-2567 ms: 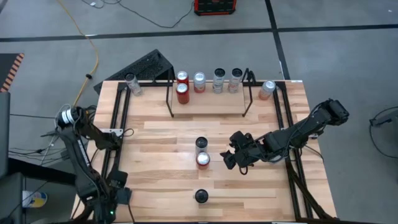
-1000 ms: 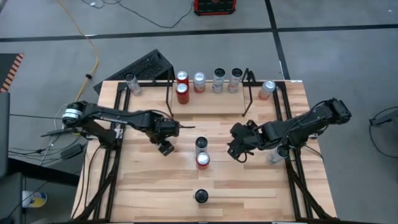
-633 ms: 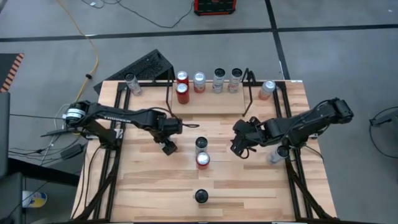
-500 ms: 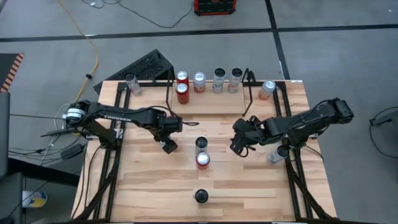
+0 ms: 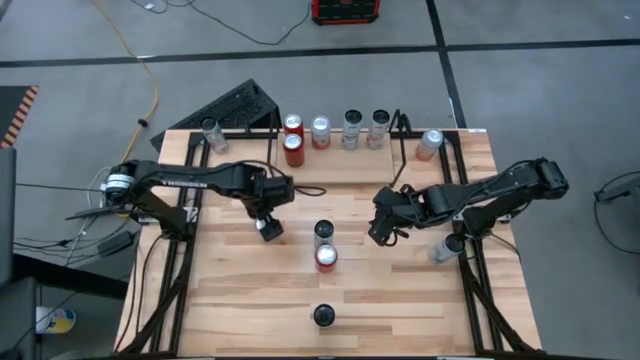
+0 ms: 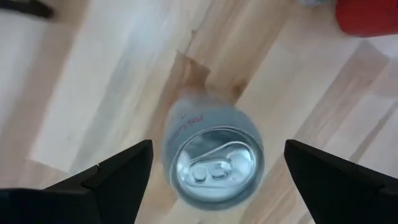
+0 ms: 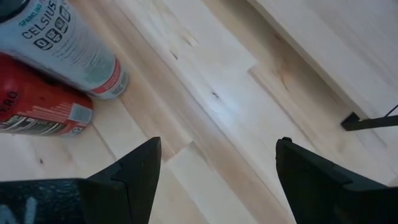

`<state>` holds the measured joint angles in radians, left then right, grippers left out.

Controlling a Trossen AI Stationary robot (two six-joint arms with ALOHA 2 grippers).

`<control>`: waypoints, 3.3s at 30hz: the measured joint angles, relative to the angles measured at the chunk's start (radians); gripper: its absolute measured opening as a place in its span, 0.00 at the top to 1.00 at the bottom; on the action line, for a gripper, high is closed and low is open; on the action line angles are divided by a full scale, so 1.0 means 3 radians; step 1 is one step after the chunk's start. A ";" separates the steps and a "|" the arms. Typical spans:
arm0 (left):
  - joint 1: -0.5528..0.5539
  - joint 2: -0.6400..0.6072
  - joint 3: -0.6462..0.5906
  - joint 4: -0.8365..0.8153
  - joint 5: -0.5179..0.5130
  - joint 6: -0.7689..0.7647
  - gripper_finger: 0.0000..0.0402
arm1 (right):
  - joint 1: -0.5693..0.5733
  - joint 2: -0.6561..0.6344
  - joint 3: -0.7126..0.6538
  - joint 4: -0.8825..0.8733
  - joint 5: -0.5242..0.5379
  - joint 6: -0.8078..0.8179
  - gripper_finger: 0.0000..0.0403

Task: Place canned beverage on shelf
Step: Put the bottom orange white soda can on the shelf

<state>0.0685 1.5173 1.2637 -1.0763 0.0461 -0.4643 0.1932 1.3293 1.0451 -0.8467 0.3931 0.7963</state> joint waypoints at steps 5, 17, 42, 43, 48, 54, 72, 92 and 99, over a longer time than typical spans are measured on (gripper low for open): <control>0.0000 0.0000 0.0428 -0.0252 -0.0375 0.0501 0.13 | 0.0001 0.0000 0.0000 0.0114 -0.0008 0.0003 0.28; -0.0385 0.0000 0.0847 -0.0878 -0.0673 0.3221 0.13 | 0.0005 0.0001 0.0000 0.0156 -0.0076 0.0288 0.28; -0.0506 0.0028 0.0123 -0.0318 -0.0348 0.4409 0.13 | 0.0005 0.0003 0.0000 0.0233 -0.0008 0.0200 0.28; -0.0489 0.0028 0.0100 -0.0266 -0.0353 0.4449 0.13 | 0.0005 0.0003 0.0000 0.0233 -0.0008 0.0200 0.28; -0.0430 0.0028 0.0081 -0.0115 -0.0365 0.4491 0.13 | 0.0005 0.0003 0.0000 0.0234 -0.0008 0.0200 0.28; -0.0383 0.0072 0.0081 -0.0221 -0.0290 0.4495 0.13 | 0.0005 0.0003 0.0000 0.0233 -0.0008 0.0200 0.28; -0.0318 0.0737 0.0072 -0.0226 -0.0330 0.4600 0.14 | 0.0033 0.0003 -0.0003 0.0213 -0.0003 0.0197 0.28; -0.0150 0.0638 0.0072 -0.0222 0.0291 0.1908 0.23 | 0.0031 0.0003 -0.0003 0.0223 -0.0001 0.0134 0.28; -0.0131 0.0637 0.0075 0.0065 0.0267 0.1060 0.26 | 0.0034 0.0003 -0.0003 0.0253 0.0000 0.0136 0.28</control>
<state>0.0292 1.7084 1.2861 -1.0570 0.1261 -0.1462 0.2033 1.3300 1.0443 -0.7707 0.3931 0.8371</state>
